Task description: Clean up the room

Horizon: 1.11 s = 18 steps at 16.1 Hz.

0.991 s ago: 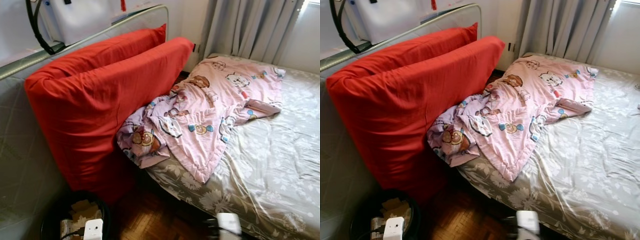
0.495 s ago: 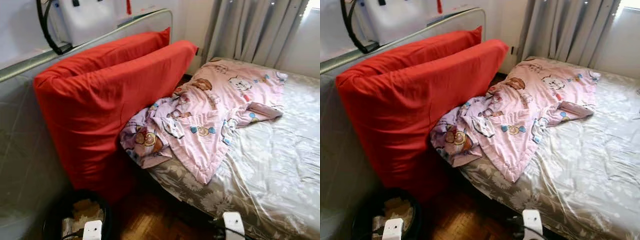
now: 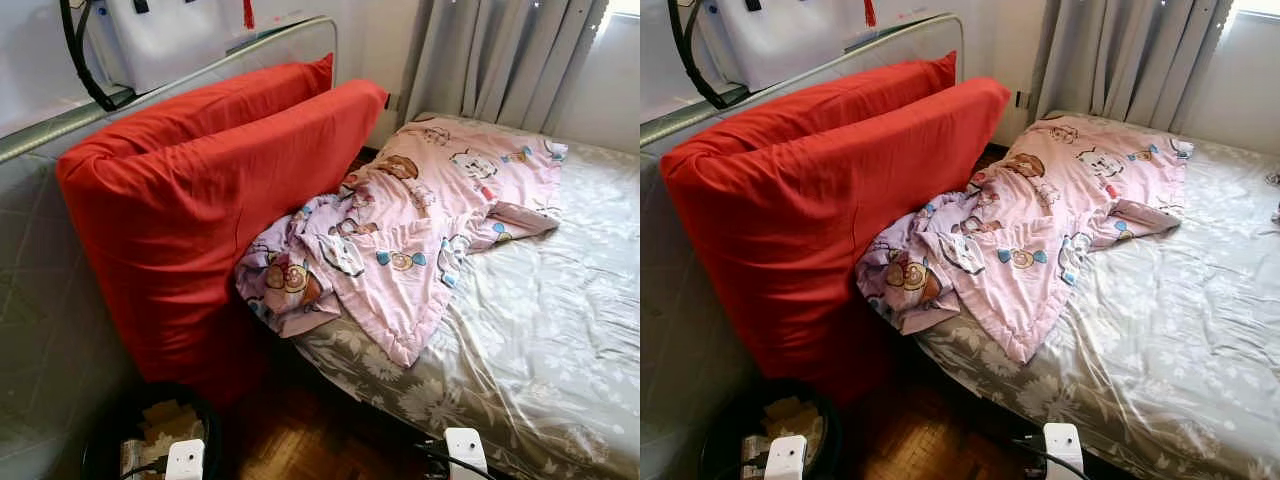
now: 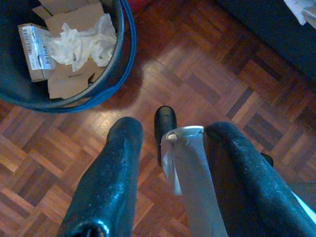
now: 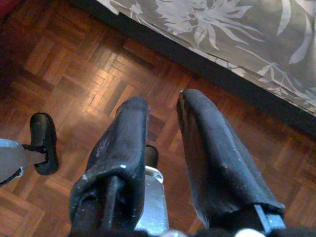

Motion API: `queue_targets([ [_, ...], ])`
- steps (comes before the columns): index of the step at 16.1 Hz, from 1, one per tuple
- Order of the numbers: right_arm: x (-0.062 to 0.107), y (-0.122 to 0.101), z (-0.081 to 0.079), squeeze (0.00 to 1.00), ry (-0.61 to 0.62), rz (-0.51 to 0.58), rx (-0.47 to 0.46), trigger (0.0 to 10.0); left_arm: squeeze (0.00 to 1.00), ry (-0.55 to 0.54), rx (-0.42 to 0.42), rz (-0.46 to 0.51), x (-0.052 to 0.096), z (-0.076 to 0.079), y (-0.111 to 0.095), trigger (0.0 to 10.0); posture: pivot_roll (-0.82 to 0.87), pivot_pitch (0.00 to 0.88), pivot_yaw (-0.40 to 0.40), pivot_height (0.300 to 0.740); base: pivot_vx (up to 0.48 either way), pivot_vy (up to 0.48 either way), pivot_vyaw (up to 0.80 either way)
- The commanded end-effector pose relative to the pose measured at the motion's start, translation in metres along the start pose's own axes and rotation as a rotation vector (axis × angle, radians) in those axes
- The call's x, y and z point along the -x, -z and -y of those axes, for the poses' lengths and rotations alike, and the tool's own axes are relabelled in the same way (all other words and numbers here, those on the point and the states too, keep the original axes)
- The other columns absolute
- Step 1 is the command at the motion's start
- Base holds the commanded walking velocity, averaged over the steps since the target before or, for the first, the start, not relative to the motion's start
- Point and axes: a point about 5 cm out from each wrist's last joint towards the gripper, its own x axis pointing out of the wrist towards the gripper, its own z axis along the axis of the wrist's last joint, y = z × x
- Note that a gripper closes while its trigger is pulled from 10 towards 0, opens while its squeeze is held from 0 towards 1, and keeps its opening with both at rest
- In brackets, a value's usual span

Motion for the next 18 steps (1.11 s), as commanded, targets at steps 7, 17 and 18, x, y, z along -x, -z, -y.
queue_targets([
  [7, 0.0007, 0.0017, 0.0023, 0.00, 0.005, 0.001, -0.007, 10.0, 0.00, 0.000, -0.011, -0.006, 0.0002, -0.0015, 0.0005, 10.0, 0.00, 0.012, -0.023, 0.740, 0.267, 0.000, 0.00],
  [17, 0.0014, 0.0020, 0.0072, 0.00, 0.005, 0.001, 0.000, 10.0, 0.00, 0.000, -0.010, -0.005, 0.0002, -0.0015, 0.0006, 10.0, 0.00, 0.012, -0.025, 0.740, 0.297, 0.000, 0.22],
  [18, 0.0014, 0.0020, 0.0073, 0.00, 0.006, 0.002, 0.000, 10.0, 0.00, 0.000, -0.009, -0.005, 0.0002, -0.0015, 0.0005, 10.0, 0.00, 0.012, -0.025, 0.740, 0.296, 0.000, 0.00],
])
